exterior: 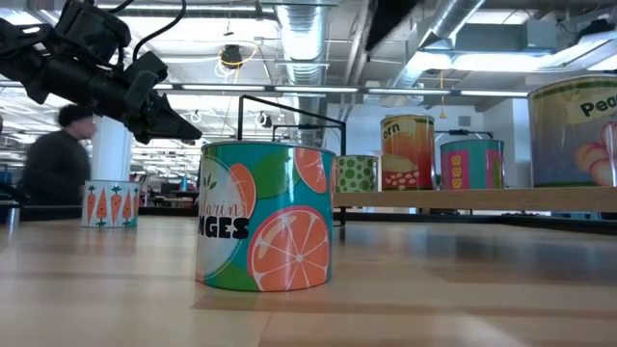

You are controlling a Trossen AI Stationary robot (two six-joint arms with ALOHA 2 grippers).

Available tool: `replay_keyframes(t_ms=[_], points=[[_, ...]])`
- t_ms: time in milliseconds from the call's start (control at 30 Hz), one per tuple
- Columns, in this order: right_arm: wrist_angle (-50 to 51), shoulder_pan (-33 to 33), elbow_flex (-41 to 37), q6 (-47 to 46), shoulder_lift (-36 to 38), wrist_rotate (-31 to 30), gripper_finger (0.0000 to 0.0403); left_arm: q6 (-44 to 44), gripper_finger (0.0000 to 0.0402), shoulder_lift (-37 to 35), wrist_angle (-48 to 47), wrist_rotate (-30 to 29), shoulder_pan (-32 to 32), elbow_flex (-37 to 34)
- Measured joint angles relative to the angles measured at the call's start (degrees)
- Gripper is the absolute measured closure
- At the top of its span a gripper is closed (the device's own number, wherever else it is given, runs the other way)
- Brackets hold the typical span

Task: Pick and place cans onto a shelf
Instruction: Put the large canned peaches aligned with the other large canned peaches on the shelf

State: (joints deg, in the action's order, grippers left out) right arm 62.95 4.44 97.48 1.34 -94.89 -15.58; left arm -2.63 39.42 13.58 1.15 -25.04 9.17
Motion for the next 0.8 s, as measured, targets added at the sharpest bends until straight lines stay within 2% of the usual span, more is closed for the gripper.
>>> replay_keyframes(t_ms=[100,267,433,600,700,800], points=[[-10.5,2.65,-6.11,2.64,6.29,0.42,0.038,0.02,0.0401,0.02,0.11,0.02,0.0,0.0],[-30.38,5.56,-23.29,8.22,16.45,3.71,0.0392,0.46,0.0401,0.0,0.48,1.84,0.01,0.0],[-52.17,5.73,-41.32,12.08,26.57,10.89,0.0395,1.19,0.0401,-0.04,0.83,2.71,0.86,0.02],[-72.33,5.71,-54.66,16.98,34.5,11.32,0.0385,1.38,0.0401,-0.09,0.38,4.97,3.09,2.32],[-78.65,5.71,-59.46,18.01,38.29,11.17,0.0386,1.38,0.0401,-0.09,-1.46,5.73,5.62,4.17],[-79.06,5.82,-61.36,16.83,40.49,11.15,0.0384,2.47,0.0401,-0.07,-3.86,4.54,9.56,5.77]])
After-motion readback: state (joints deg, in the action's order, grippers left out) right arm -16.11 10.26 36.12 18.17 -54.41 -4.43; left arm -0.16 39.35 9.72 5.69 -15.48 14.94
